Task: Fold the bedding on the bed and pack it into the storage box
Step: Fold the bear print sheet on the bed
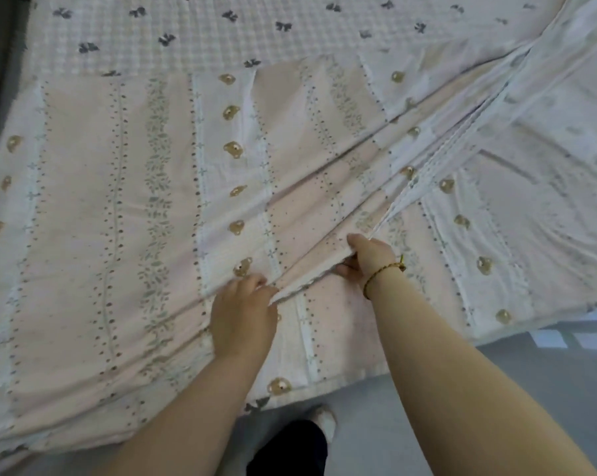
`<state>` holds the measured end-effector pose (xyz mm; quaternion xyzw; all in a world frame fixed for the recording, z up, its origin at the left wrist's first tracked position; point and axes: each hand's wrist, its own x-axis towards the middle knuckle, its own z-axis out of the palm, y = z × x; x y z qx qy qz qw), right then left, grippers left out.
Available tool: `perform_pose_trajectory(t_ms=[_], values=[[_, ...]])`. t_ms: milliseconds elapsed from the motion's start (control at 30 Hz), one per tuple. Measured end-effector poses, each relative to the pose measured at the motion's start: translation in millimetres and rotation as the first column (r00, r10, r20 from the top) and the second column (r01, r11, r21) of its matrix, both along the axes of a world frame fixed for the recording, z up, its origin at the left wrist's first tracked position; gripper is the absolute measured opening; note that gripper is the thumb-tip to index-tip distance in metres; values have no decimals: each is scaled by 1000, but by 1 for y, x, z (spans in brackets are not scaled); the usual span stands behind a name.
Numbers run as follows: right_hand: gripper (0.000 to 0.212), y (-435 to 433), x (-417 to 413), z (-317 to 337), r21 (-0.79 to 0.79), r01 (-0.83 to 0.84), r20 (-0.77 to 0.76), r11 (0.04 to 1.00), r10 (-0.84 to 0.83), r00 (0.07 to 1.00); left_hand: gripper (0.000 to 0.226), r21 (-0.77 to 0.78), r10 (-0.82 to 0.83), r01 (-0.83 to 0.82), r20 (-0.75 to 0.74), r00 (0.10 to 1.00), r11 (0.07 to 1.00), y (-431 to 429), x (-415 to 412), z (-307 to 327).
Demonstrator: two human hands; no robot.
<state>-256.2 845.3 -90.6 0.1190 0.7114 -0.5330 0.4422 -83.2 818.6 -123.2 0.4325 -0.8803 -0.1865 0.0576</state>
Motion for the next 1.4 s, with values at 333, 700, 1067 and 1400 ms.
perform_pose_trajectory(t_ms=[333, 700, 1067, 1400], values=[[27, 121, -8, -1, 60, 81, -418, 995, -49, 907, 31, -268, -282, 213, -251, 926, 939, 71, 7, -6], [26, 135, -34, -24, 272, -113, -322, 956, 201, 925, 41, -173, -166, 149, -89, 982, 974, 95, 2, -28], [55, 91, -192, -6, 334, -39, -302, 942, 146, 942, 30, -73, -116, 109, -98, 988, 991, 114, -147, 1], [93, 58, -381, 5, 641, -242, -374, 728, 572, 730, 36, -46, -14, 10, -104, 995, 999, 125, -307, 7]])
